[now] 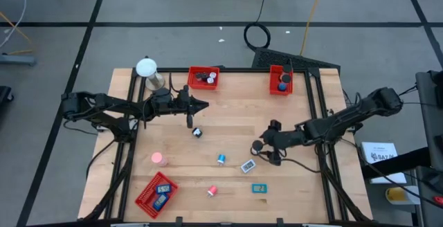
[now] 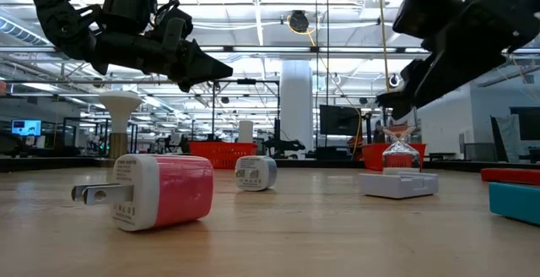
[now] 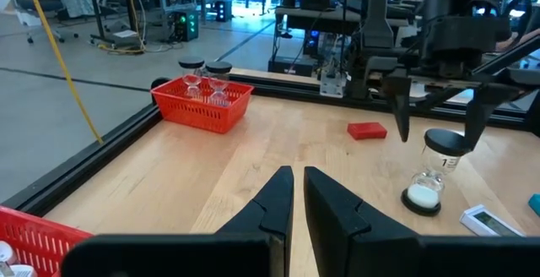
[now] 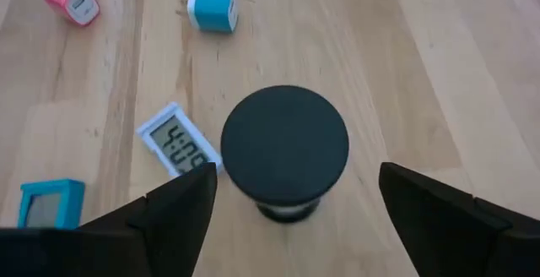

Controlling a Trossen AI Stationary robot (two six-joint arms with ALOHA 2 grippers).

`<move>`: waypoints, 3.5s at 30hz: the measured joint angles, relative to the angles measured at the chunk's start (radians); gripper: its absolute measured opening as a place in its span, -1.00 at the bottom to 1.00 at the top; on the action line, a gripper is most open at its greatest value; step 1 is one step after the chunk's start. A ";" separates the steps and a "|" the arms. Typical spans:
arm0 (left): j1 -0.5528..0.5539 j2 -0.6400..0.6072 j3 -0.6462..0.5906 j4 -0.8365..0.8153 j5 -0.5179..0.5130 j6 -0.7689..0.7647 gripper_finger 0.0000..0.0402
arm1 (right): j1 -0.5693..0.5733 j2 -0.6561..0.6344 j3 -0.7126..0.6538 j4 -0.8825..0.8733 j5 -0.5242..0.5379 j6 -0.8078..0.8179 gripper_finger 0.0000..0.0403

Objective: Pick & Place Office items
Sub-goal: Put the white hourglass into the top right red basket

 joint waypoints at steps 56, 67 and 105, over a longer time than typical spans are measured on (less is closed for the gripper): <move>0.000 0.000 0.000 0.000 0.000 0.000 -0.85 | -1.091 -0.032 0.254 -0.046 -0.123 -0.408 -0.02; 0.000 0.000 0.000 0.000 0.000 0.000 -0.85 | -1.168 0.082 0.206 0.079 -0.131 -0.423 -0.02; 0.000 0.000 0.000 -0.001 0.000 0.000 -0.85 | -1.205 0.134 0.006 0.364 -0.128 -0.379 0.10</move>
